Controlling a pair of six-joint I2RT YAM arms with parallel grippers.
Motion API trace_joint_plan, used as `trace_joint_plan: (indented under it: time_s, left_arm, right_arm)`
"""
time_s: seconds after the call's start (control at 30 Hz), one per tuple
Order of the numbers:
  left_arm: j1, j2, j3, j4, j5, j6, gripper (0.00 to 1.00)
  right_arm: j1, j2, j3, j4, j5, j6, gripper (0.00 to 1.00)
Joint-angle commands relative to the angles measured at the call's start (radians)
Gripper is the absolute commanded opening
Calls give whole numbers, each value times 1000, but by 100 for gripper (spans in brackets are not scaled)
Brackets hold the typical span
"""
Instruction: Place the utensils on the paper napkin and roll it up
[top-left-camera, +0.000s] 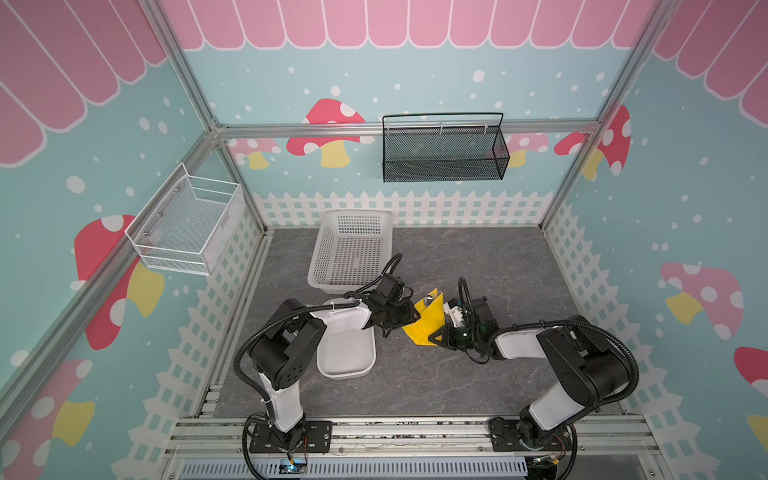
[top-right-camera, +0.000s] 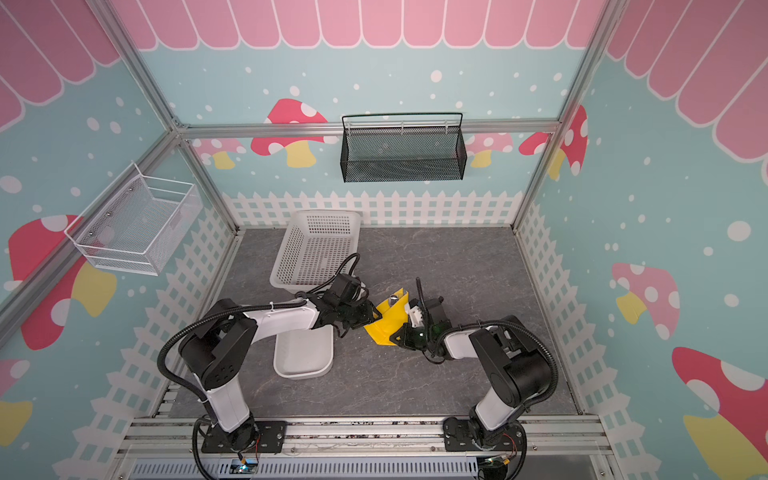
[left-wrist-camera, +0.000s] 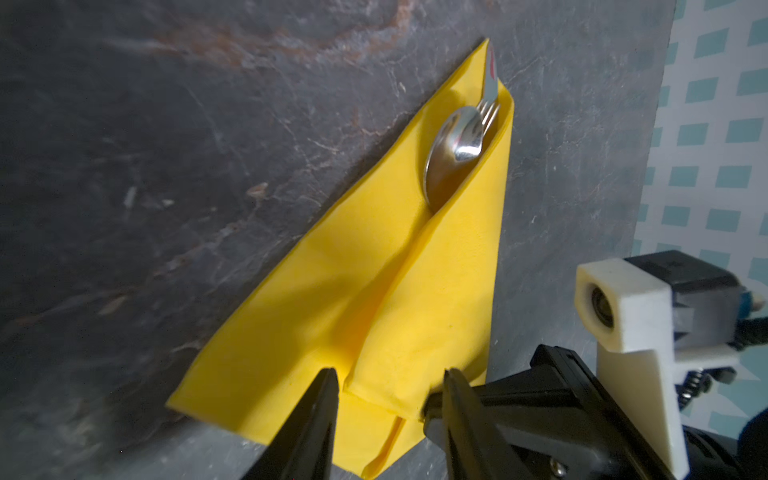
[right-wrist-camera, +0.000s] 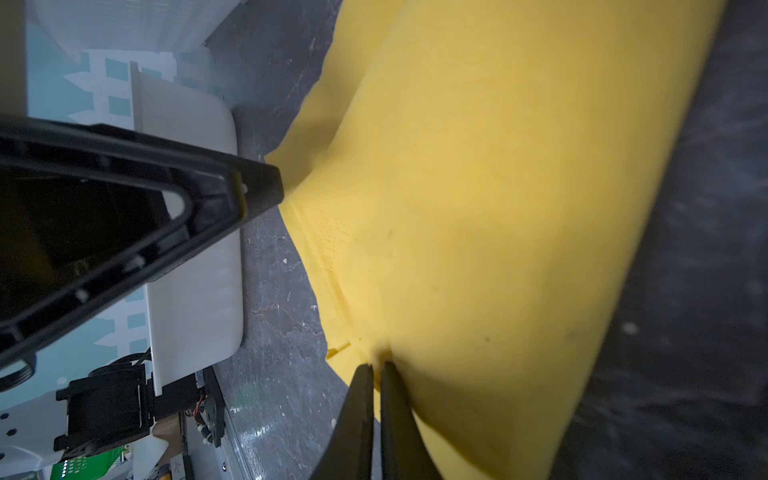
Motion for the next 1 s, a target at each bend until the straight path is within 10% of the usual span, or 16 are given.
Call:
trace_joint_plan:
  time_s: [0.0,0.5,0.97]
  left_arm:
    - [2,-28,-27,-42,-73,9,45]
    - [-9,-29,12,-204,-249,8,55]
    - [-10,52,39,-139,-146,-56,51]
  right_arm:
    - [10,26,10,-71,46,-11,11]
    - [9,28,20,-86,52,-17,10]
    - [9,27,20,-86,54,-20,11]
